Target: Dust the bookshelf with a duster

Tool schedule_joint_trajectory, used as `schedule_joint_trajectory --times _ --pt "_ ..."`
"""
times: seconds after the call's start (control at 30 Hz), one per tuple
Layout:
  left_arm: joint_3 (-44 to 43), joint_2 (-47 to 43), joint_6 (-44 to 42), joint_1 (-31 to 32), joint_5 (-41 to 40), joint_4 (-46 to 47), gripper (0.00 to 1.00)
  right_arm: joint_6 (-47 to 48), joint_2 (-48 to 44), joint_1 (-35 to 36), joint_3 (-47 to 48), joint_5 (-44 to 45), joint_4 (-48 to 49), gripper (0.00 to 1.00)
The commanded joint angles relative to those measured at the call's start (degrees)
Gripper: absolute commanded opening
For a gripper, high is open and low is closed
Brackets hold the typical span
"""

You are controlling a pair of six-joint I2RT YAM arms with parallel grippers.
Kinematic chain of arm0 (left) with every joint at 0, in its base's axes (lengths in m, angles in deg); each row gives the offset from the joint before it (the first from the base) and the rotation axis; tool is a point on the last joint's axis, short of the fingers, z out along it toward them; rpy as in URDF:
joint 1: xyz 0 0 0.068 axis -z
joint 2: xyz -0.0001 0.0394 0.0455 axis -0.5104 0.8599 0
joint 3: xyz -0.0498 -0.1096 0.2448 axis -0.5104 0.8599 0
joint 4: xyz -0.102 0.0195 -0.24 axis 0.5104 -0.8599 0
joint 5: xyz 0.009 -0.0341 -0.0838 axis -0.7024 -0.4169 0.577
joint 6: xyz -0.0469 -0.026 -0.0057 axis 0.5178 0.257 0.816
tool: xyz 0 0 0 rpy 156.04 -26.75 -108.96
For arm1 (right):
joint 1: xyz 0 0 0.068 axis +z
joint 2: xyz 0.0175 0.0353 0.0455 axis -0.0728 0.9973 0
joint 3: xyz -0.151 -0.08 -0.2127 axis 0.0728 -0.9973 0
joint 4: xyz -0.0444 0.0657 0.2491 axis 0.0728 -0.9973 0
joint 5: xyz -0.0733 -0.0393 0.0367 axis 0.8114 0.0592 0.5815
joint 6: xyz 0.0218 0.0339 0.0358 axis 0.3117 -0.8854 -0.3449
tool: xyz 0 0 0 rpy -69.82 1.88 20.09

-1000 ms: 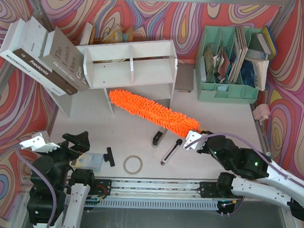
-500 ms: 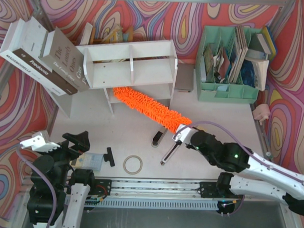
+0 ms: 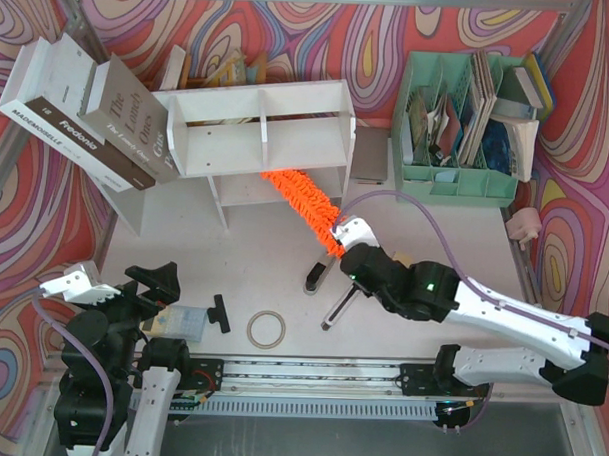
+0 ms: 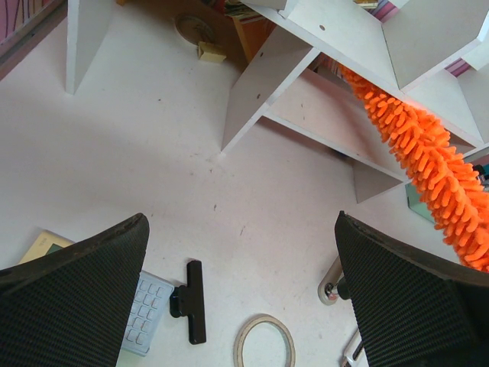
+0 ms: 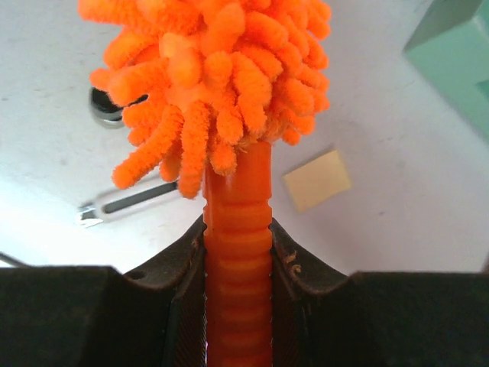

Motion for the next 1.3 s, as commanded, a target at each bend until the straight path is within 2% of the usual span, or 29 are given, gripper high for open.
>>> schedule_joint_trajectory --times 0.0,0.23,0.4,0.6,0.8,0.97,1.03,1.13,1.27 --pt "0.5 0.5 0.0 -0.4 0.1 1.5 0.98 -24.4 0.8 6.0 2.1 5.2 -0.4 0.0" --pt "0.4 0.9 -0.1 -0.5 0.2 1.6 0.98 -49.9 3.8 21.8 2.0 17.1 -4.6 0.0" --pt "0.4 0.8 -0.1 -0.5 0.2 1.5 0.98 -66.4 9.6 29.8 3.0 22.9 -8.0 0.0" --pt "0.4 0.5 -0.1 -0.5 0.2 1.5 0.98 -70.0 16.9 34.6 5.5 24.8 -3.5 0.0" --pt "0.4 0.2 -0.1 -0.4 0.3 1.6 0.98 -53.9 19.6 34.8 1.6 18.7 19.2 0.0" --pt "0.4 0.2 0.0 -0.4 0.3 1.5 0.98 -43.4 23.0 34.8 3.0 15.7 28.6 0.0" --pt "0.4 0.3 0.0 -0.4 0.3 1.5 0.98 -41.8 24.5 34.8 3.9 14.9 29.6 0.0" --pt "0.4 0.3 0.0 -0.4 0.3 1.5 0.98 -50.9 25.3 34.8 6.3 19.0 19.3 0.0" --pt "0.5 0.4 -0.1 -0.5 0.4 1.6 0.98 -65.7 19.5 34.8 1.4 24.4 10.9 0.0"
